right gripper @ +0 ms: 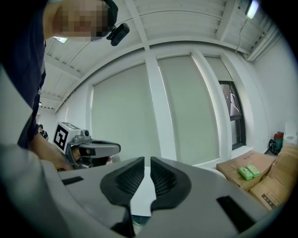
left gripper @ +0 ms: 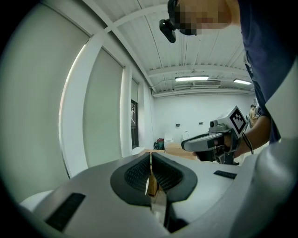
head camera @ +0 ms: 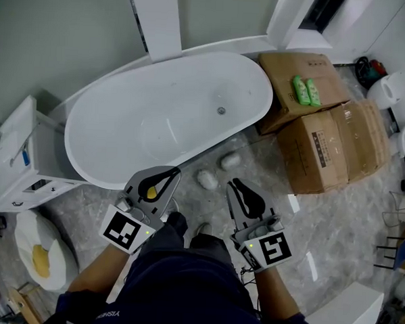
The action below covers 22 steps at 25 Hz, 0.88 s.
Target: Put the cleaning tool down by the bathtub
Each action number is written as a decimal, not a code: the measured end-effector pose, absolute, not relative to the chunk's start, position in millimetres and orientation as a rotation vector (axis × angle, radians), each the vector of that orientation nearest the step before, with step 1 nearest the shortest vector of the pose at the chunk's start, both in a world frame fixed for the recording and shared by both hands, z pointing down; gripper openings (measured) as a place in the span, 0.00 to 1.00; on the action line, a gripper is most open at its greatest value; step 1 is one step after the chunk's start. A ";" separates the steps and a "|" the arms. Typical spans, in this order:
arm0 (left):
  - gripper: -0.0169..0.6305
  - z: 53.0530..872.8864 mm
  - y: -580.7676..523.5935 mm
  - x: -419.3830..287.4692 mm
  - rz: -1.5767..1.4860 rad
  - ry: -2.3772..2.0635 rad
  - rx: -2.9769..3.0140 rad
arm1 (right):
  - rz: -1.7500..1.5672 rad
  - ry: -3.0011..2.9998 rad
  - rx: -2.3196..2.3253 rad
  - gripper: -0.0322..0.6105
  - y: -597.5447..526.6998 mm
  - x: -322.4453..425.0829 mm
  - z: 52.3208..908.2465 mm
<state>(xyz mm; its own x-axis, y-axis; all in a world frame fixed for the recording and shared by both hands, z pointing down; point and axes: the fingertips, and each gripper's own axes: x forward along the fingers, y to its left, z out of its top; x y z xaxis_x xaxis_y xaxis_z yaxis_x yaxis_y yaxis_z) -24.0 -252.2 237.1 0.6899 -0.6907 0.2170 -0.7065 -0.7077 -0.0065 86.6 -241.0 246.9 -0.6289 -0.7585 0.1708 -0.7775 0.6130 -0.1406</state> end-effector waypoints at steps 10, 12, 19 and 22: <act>0.08 229.6 -246.9 -23.0 0.294 -1.160 2.837 | 0.356 -2.754 1.288 0.06 -234.1 74.1 245.3; 0.08 229.0 -246.7 -23.2 0.295 -1.159 2.831 | 0.343 -2.775 1.291 0.06 -235.3 73.4 241.9; 0.08 227.7 -246.6 -21.9 0.278 -1.163 2.829 | 0.320 -2.770 1.284 0.06 -236.9 75.2 239.3; 0.08 229.2 -247.5 -18.6 0.278 -1.158 2.828 | 0.316 -2.775 1.274 0.06 -238.7 76.7 238.7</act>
